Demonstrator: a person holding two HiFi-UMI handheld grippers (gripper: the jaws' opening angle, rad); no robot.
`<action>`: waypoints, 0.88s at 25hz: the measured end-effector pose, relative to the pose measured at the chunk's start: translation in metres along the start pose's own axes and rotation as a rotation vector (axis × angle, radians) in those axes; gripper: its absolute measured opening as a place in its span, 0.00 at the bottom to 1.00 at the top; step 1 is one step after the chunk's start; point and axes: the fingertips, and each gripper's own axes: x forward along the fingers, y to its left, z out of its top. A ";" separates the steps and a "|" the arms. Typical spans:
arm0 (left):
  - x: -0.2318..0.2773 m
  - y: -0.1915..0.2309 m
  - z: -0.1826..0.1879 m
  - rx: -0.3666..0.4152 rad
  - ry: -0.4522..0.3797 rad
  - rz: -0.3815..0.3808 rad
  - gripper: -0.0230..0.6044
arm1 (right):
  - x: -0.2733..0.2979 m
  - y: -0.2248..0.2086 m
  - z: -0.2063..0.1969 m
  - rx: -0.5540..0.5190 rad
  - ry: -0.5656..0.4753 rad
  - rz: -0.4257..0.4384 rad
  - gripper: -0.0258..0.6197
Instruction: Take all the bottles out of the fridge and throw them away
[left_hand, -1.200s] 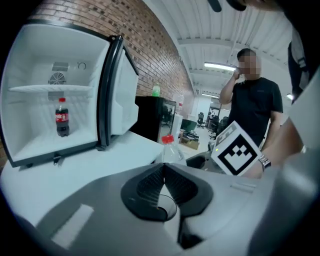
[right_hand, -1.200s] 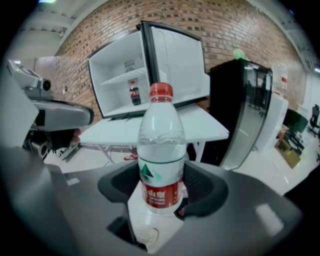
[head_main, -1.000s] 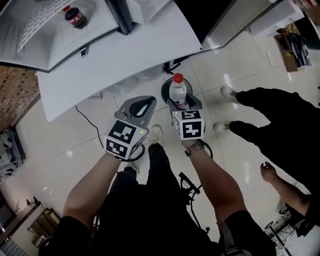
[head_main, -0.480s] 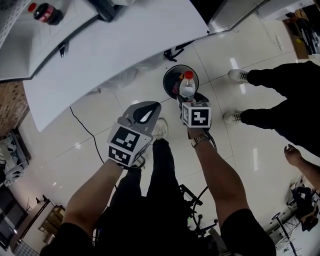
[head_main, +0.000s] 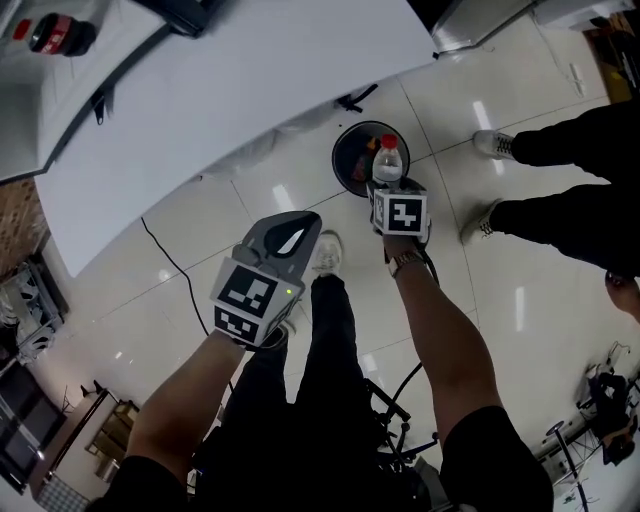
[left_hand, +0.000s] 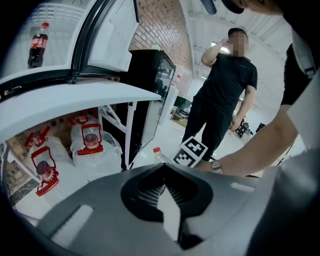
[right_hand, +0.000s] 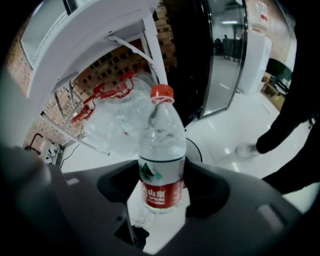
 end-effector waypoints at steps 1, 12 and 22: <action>0.002 0.001 -0.003 -0.004 0.006 0.000 0.04 | 0.005 -0.003 -0.001 0.000 -0.004 -0.013 0.48; 0.010 0.013 -0.011 -0.037 0.019 0.007 0.04 | 0.011 -0.003 -0.004 0.010 -0.030 -0.020 0.45; -0.008 0.005 0.010 -0.019 -0.017 0.025 0.04 | -0.025 0.015 0.010 -0.001 -0.082 0.011 0.43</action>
